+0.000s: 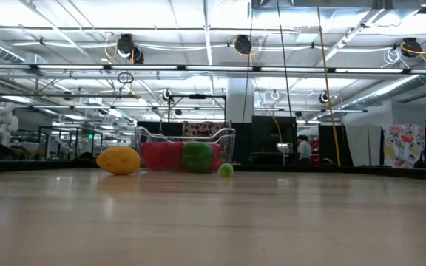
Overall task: Sort produce into baskets
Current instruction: Put the red mushroom into the bottom left transparent bin
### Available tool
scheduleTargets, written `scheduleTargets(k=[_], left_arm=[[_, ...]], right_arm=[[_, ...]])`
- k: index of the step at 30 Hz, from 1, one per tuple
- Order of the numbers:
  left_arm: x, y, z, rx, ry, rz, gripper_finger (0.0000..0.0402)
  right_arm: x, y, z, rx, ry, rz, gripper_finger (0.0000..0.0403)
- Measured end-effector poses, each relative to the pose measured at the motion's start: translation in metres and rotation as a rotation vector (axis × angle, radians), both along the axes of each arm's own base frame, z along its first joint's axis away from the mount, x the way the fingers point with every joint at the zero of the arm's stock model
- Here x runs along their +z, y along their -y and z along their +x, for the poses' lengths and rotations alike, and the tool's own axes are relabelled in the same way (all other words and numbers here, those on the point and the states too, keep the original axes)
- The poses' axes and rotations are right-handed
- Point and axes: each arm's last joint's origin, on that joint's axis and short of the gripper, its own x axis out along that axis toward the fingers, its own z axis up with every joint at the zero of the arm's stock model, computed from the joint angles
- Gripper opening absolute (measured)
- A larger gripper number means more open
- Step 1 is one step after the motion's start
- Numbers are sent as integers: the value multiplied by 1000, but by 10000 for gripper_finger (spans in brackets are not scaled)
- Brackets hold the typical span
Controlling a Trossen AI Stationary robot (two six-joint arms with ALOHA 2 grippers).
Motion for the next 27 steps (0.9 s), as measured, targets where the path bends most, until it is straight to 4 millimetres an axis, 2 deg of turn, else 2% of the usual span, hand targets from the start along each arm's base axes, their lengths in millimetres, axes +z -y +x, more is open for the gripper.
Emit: scheduleTargets(k=[7,11,27], left_arm=[[-8,-5,20,66,4,-16,299],[-10,-8,27,73,-10,-40,327],[-12,-30,52,138,-66,-61,333]], right_arm=[[0,2,1,-12,0,-40,149],[-1,4,0,-72,-12,-58,149],[-3,4,0,-79,-29,-72,149]])
